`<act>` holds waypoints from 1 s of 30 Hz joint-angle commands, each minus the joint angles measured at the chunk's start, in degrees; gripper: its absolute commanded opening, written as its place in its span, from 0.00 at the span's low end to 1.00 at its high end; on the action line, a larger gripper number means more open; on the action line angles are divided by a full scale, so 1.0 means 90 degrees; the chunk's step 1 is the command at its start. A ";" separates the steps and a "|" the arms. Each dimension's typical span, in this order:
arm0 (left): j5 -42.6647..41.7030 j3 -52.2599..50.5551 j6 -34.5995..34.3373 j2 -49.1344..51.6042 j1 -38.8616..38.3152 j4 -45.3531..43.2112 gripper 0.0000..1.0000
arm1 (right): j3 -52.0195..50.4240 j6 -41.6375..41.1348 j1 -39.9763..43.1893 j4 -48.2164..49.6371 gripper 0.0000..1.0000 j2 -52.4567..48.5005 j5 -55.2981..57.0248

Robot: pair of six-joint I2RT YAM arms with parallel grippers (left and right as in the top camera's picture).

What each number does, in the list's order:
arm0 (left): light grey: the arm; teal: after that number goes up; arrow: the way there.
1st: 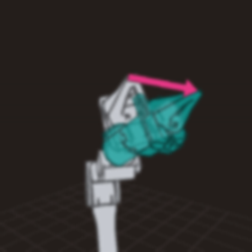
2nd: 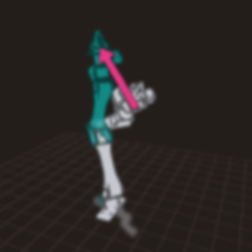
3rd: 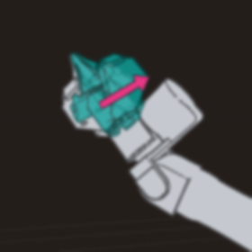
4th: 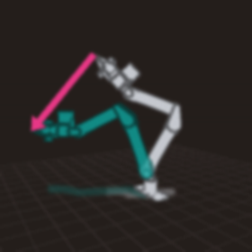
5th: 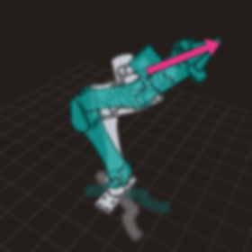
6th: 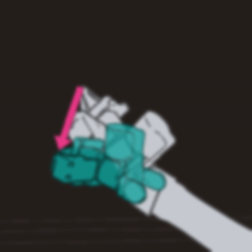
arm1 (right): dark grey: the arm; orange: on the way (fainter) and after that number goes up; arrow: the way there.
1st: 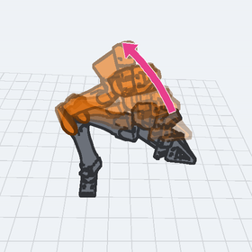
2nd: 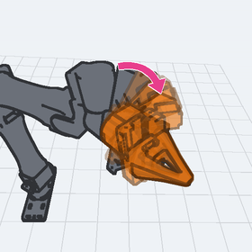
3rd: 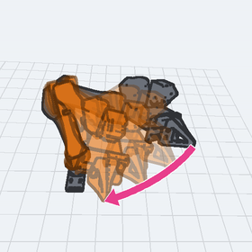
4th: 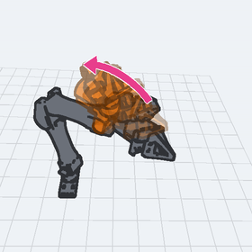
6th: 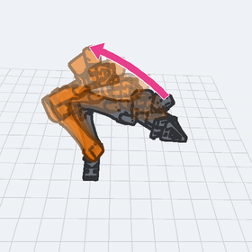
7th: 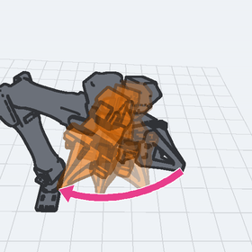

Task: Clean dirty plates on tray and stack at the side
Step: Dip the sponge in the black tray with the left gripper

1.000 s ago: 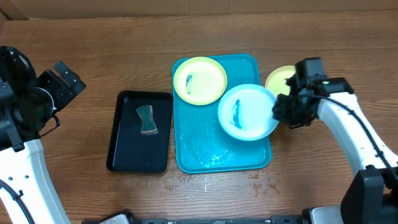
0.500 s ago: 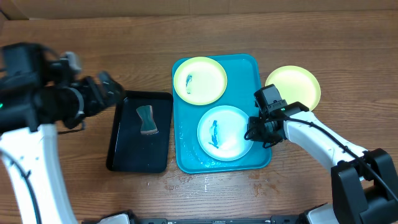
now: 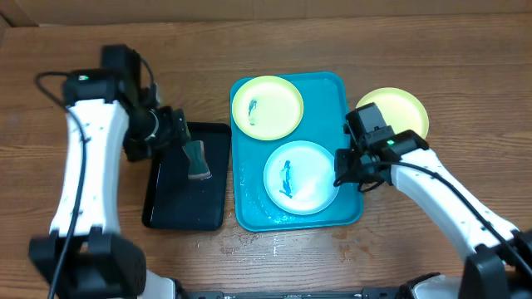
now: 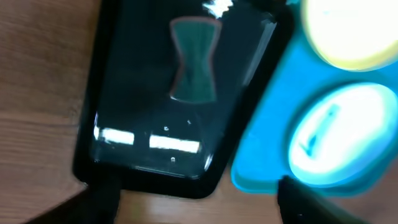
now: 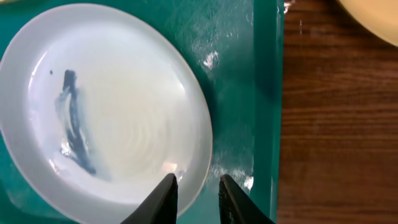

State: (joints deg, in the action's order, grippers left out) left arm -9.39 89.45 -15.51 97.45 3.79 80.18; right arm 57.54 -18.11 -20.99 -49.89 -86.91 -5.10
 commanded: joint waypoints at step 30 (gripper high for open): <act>0.1547 -0.1265 -0.1401 0.2232 -0.1263 -0.2412 0.56 | 0.0163 0.0036 0.0017 -0.0262 0.25 0.0238 0.0063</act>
State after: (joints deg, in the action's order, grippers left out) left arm 6.02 77.93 -29.69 115.77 -8.14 59.29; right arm 57.56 -17.98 -20.99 -52.49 -85.76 -5.06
